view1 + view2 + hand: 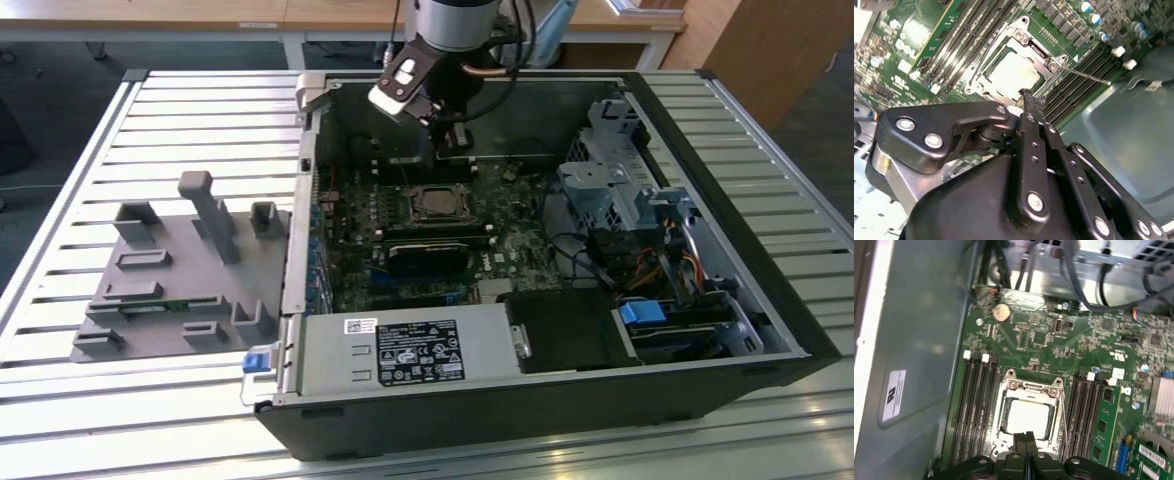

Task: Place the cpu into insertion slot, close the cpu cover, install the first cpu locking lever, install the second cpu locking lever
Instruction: 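Install the first cpu locking lever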

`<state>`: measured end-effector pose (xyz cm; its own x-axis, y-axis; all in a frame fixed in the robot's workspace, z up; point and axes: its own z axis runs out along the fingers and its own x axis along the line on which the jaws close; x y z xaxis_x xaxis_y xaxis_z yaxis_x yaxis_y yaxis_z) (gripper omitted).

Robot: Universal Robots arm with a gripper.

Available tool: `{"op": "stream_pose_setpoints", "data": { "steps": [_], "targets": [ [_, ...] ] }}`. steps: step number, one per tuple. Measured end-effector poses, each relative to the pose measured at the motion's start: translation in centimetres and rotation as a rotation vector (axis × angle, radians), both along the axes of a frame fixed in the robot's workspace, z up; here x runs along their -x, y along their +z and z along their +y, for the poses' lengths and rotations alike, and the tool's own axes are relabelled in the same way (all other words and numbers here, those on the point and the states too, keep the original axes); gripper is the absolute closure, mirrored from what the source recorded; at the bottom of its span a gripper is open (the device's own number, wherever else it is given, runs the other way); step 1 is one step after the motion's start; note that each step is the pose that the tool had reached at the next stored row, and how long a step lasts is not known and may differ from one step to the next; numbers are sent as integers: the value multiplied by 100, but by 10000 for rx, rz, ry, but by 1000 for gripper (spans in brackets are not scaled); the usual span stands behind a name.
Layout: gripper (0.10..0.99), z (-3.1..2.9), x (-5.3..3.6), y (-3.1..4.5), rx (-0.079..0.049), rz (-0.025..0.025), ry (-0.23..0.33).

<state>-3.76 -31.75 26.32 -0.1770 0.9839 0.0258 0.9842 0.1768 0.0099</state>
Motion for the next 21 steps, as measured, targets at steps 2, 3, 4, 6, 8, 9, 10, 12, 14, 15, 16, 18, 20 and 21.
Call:
{"op": "stream_pose_setpoints", "data": {
  "steps": [2,3,4,6,8,9,10,12,14,15,16,18,20,21],
  "targets": [
    [969,0,0,0,-1,0,313],
    [969,0,0,0,-1,0,508],
    [969,0,0,0,-1,0,689],
    [969,0,0,-1,-1,-1,1020],
    [969,0,0,-1,-1,0,1204],
    [969,0,0,-2,-1,0,1293],
    [969,0,0,-3,-2,0,1389],
    [969,0,0,-6,-2,0,1690],
    [969,0,0,-10,-1,0,2049],
    [969,0,0,-12,-2,0,2230],
    [969,0,0,-13,0,1,2425],
    [969,0,0,-13,1,2,2782],
    [969,0,0,-14,-1,0,3061],
    [969,0,0,-14,-1,0,3194]
  ]
}}
